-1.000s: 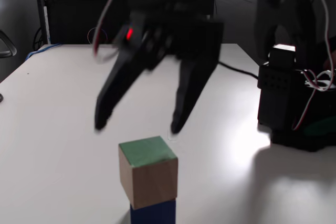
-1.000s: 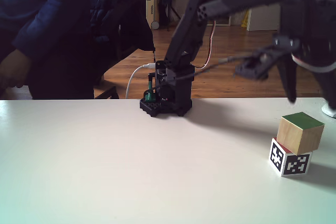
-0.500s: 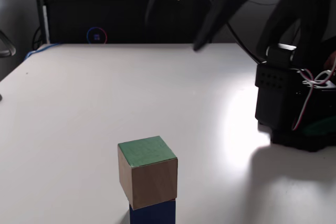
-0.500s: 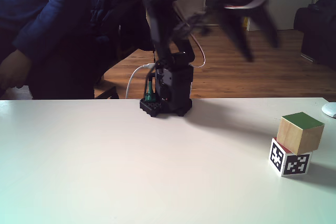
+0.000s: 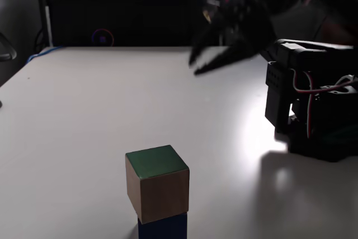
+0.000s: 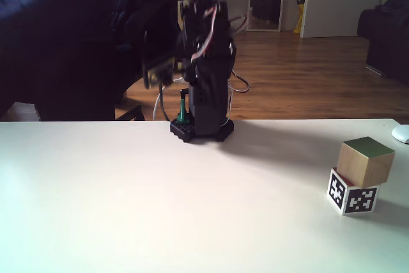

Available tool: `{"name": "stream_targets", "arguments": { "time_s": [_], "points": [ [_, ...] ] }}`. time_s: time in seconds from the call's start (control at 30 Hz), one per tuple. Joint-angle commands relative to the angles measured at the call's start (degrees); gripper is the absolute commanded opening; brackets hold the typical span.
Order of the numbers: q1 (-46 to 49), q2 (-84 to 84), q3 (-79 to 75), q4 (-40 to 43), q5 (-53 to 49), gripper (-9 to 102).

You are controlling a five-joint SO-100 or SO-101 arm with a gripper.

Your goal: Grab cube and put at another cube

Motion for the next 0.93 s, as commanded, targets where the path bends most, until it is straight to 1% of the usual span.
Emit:
{"name": "stream_targets", "arguments": {
  "time_s": [0.0, 0.17, 0.37, 0.9],
  "points": [
    [2.2, 1.7, 6.0, -1.2, 0.0, 0],
    [2.0, 1.7, 16.5, -4.0, -3.3, 0],
    [3.9, 1.7, 15.8, -0.4, -3.8, 0],
    [1.1, 1.7, 15.8, -0.4, -6.2, 0]
  ]
}}
